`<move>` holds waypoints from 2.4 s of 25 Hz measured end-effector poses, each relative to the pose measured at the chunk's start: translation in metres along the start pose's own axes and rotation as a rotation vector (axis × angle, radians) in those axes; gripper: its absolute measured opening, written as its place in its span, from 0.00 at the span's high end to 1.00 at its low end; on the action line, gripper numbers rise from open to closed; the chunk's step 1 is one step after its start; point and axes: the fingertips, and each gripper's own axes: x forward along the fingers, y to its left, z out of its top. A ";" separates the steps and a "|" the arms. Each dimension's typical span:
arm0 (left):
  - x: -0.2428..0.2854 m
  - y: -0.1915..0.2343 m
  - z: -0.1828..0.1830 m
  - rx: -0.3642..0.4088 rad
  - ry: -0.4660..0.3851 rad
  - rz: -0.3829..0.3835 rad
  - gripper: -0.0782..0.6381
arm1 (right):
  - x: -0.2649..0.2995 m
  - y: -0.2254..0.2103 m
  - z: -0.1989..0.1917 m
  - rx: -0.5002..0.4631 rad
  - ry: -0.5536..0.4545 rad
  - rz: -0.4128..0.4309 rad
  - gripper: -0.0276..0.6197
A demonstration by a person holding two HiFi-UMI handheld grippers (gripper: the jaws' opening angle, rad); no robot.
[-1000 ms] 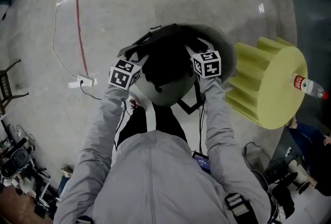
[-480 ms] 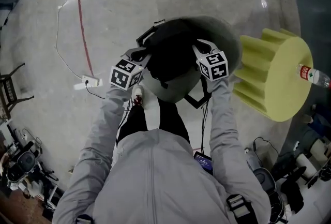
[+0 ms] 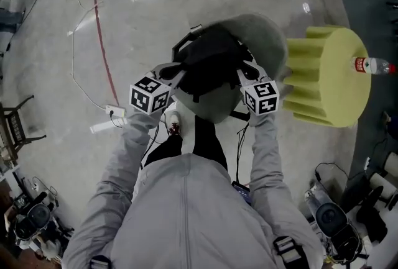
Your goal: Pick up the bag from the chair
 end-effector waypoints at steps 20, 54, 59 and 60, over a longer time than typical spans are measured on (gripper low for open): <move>-0.212 -0.064 0.103 0.142 -0.495 -0.037 0.86 | -0.142 0.159 0.123 -0.037 -0.232 -0.204 0.89; -0.320 -0.123 0.095 0.220 -0.585 -0.056 0.86 | -0.225 0.254 0.134 -0.067 -0.349 -0.185 0.89; -0.319 -0.119 0.092 0.211 -0.577 -0.040 0.86 | -0.221 0.256 0.132 -0.065 -0.338 -0.185 0.89; -0.319 -0.118 0.091 0.209 -0.575 -0.039 0.86 | -0.221 0.256 0.131 -0.064 -0.336 -0.184 0.89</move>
